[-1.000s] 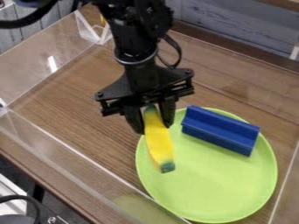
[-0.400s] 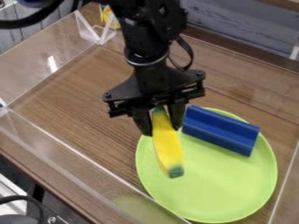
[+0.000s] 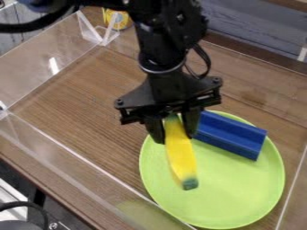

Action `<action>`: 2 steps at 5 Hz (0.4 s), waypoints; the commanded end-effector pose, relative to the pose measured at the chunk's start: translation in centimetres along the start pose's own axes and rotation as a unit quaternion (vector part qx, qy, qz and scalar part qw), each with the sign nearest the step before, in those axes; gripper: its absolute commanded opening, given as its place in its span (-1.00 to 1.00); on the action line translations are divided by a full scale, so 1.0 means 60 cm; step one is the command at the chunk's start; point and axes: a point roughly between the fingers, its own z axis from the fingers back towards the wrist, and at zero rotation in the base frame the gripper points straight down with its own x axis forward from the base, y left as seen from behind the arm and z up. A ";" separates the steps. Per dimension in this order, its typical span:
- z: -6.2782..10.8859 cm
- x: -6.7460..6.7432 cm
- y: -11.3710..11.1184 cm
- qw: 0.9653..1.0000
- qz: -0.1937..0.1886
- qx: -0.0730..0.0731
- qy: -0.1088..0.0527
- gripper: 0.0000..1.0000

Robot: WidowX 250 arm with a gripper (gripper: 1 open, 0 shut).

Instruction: Put the banana in the green plate

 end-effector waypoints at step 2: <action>0.012 -0.021 -0.049 0.999 -0.029 -0.031 -0.025 -1.00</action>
